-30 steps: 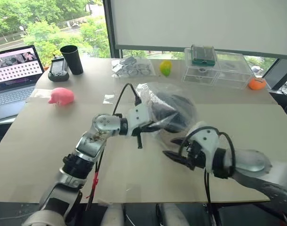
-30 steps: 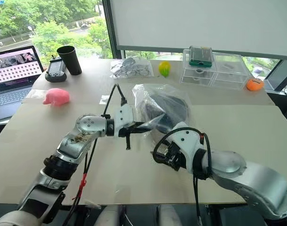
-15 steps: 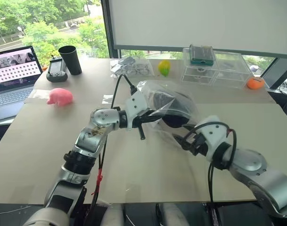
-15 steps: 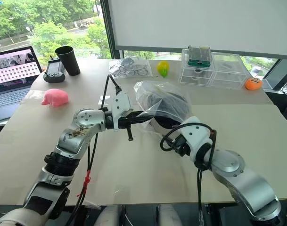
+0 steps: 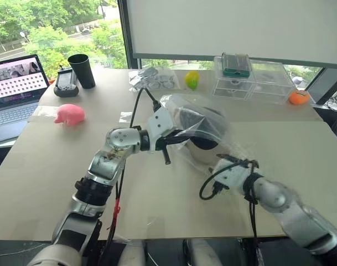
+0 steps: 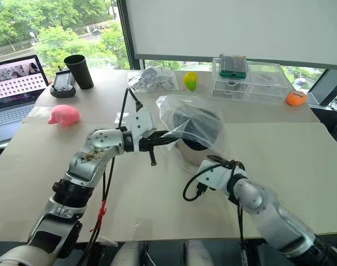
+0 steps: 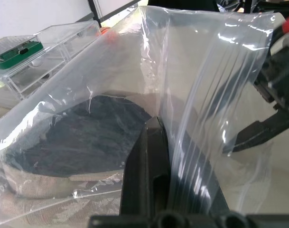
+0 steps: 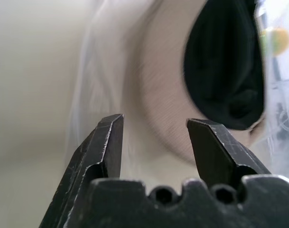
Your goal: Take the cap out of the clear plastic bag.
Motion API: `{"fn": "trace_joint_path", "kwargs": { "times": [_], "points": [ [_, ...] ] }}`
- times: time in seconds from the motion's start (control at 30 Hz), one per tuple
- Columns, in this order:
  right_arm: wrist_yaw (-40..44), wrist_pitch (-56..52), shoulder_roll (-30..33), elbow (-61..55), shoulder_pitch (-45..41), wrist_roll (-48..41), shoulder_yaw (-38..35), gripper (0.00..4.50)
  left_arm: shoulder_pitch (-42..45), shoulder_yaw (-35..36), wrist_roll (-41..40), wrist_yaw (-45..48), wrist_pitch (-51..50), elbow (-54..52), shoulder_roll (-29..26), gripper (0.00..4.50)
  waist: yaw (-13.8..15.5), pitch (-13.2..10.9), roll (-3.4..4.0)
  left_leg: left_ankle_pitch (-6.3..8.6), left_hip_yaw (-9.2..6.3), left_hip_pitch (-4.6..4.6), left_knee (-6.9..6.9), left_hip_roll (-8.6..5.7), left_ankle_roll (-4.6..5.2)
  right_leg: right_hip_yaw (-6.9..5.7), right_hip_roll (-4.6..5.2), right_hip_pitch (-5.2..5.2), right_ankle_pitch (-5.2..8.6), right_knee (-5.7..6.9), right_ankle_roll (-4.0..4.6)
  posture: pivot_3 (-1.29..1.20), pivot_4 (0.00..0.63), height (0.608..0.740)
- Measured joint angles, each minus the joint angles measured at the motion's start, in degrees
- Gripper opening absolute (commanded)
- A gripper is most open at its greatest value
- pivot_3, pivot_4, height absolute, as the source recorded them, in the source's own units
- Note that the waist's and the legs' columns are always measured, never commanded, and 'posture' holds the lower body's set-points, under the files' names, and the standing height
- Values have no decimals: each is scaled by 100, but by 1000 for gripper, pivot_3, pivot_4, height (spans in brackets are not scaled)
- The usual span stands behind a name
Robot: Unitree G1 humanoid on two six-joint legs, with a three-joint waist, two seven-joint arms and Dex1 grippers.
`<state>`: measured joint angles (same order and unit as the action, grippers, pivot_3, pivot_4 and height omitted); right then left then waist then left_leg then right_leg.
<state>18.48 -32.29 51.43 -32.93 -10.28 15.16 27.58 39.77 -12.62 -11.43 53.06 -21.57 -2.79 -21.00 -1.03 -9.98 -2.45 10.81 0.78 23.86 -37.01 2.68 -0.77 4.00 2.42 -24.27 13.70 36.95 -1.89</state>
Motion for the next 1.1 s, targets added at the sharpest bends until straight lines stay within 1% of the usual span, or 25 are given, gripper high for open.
{"fn": "trace_joint_path", "kwargs": {
  "times": [0.07,0.17,0.2,0.33,0.4,0.53,0.63,0.67,0.77,0.87,1.07,1.1],
  "points": [
    [4,51,-226,81,-53,386,129,2738,1,2,0,-21,-4,0,0,30,-7,0,0,0,0,0,-2,0,0,1,0,1,0,2,0,0,150,740],
    [-107,51,-747,356,-303,969,256,2738,2,6,-1,-39,-11,1,-2,30,-12,0,0,-1,0,-5,-4,0,-2,1,0,2,-1,7,0,0,150,740],
    [-211,47,-966,482,-379,1244,264,2738,2,7,0,-47,-13,2,-3,30,-2,0,0,-1,-1,-5,-4,0,-2,0,0,3,-1,7,0,0,150,740],
    [-504,-83,-1514,821,-503,1742,154,2738,2,8,0,-70,-30,2,-7,30,14,0,0,-1,-1,1,-3,-2,-2,0,1,-1,-8,5,13,0,150,740],
    [-521,-99,-1628,937,-520,1921,59,2738,2,8,0,-80,-46,2,-8,30,17,0,0,-1,-1,2,-4,-2,-2,0,1,0,-18,5,29,0,150,740],
    [-509,-61,-1712,1059,-468,2121,-22,2738,2,8,0,-81,-64,2,-9,30,16,0,0,-1,-1,-1,-4,-2,-2,-1,1,2,-17,6,27,0,150,740],
    [-468,4,-1760,1158,-384,2205,-35,1905,2,8,0,-82,-70,2,-7,0,5,0,0,-1,0,-1,-4,-2,-2,0,1,1,-17,6,27,0,150,740],
    [-404,66,-1764,1171,-353,2218,-37,1696,3,8,-1,-85,-74,2,-5,0,-4,0,0,-1,-1,-1,-4,-2,-2,0,1,1,-17,6,27,0,150,740],
    [-142,237,-1865,1171,-204,2178,-2,1696,4,11,0,-102,-84,7,-5,0,-12,0,0,-1,-2,-2,-3,-1,-2,-1,0,1,-12,7,20,0,150,740],
    [-68,321,-2091,1171,-185,2190,32,1696,7,11,0,-108,-84,27,-4,0,-29,0,0,-1,-2,-3,-4,-2,-2,0,0,3,-12,7,18,0,150,740],
    [-438,324,-2481,1769,-571,2532,-165,1696,8,18,0,-116,-87,33,-16,0,-16,0,1,-1,-2,-3,-3,-2,-2,-1,0,2,-19,8,30,0,150,740],
    [-485,324,-2508,1821,-601,2561,-199,1930,8,18,0,-120,-88,33,-18,0,-15,0,1,-1,-2,-2,-2,-2,-2,-1,0,2,-19,8,30,0,150,740]
  ]
}}
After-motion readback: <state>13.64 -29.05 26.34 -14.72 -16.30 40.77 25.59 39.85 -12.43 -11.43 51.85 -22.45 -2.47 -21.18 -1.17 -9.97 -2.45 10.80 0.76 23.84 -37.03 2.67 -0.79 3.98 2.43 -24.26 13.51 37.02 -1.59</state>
